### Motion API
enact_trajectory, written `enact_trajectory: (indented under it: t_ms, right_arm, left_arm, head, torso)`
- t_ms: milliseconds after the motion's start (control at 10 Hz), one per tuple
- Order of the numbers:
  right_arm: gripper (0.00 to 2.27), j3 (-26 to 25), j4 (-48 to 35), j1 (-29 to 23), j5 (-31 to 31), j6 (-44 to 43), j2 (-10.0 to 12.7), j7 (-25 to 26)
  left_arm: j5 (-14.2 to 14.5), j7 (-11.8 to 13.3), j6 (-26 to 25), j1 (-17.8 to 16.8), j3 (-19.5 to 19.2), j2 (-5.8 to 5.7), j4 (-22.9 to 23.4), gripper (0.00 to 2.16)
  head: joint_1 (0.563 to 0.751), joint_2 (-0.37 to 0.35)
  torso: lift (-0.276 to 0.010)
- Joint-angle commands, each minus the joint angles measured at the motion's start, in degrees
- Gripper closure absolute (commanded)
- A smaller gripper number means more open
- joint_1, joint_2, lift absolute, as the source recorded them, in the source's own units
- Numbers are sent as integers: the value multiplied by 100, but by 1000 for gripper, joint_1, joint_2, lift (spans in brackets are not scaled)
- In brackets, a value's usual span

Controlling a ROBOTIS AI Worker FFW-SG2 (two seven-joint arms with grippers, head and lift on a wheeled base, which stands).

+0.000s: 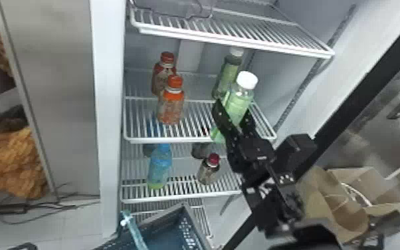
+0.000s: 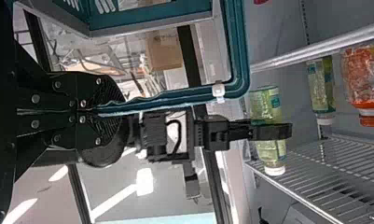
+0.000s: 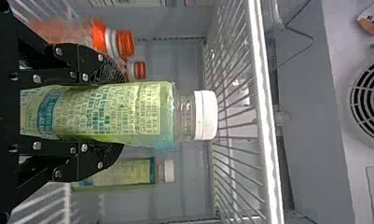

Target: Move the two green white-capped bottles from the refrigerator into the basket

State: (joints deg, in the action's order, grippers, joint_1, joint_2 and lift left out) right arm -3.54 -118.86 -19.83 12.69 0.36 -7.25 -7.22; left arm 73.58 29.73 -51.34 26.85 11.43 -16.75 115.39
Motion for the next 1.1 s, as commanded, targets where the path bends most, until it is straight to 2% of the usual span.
enact_trajectory:
  t_ms: [0,300,500,700,1000]
  right_arm:
    - [815,12,-651,-548,205,385,22,-43]
    - [815,12,-1748,-1448,502,1314,66,-227]
    - [815,-34,-2479,-1799,616,2382,57,-342]
    - [815,-148,-3168,-2010,754,3746,57,-430]
    - [815,-251,-3365,-2024,971,5124,66,-676]
  left_arm:
    - [0,-2,-13,0,0,-4,-1,1204]
    - [0,-2,-13,28,-34,14,-1,1204]
    - [-11,-2,-13,42,-46,5,-1,1204]
    - [0,7,-13,84,-57,5,-1,1204]
    - [-11,7,-13,113,-68,5,-1,1204]
  head:
    - [695,-350]
    - [695,-350]
    - [695,-350]
    - [695,-350]
    - [695,-350]
  torso:
    - [-4]
    - [-4]
    - [-4]
    - [-4]
    - [-4]
